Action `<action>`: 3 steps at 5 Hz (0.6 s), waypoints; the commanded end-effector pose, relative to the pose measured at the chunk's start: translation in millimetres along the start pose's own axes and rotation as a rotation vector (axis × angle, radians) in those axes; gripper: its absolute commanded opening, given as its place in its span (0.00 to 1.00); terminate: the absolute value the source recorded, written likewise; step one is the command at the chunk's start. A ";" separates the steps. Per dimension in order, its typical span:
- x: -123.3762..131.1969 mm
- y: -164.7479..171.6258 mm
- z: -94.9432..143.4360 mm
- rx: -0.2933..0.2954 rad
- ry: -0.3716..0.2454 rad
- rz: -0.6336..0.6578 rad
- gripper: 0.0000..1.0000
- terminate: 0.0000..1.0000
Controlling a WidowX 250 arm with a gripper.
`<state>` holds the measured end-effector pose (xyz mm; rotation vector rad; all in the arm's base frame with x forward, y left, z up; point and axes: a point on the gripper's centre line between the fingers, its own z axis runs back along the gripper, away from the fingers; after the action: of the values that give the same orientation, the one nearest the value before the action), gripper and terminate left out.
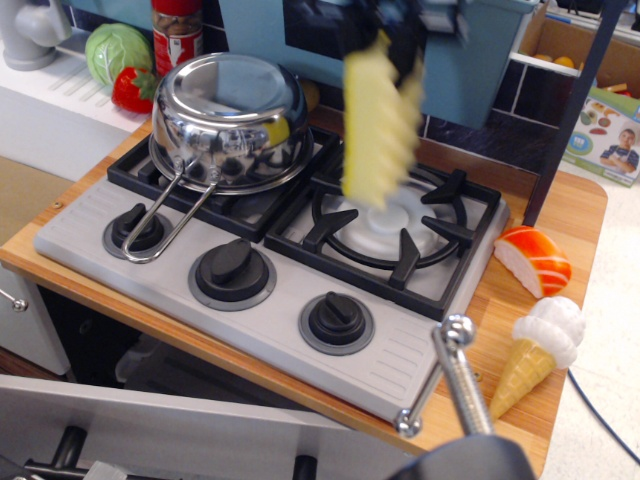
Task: Wipe pot with sponge
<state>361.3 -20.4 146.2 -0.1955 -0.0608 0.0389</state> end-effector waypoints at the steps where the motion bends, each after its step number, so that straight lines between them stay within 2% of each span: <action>1: 12.0 58.6 80.8 -0.106 -0.116 -0.057 0.00 0.00; 2: 13.4 80.7 80.1 -0.113 -0.106 -0.061 0.00 0.00; 3: 19.7 93.4 58.0 -0.089 -0.081 -0.043 0.00 0.00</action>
<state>373.9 83.0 162.1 -0.3022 -0.0872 0.0316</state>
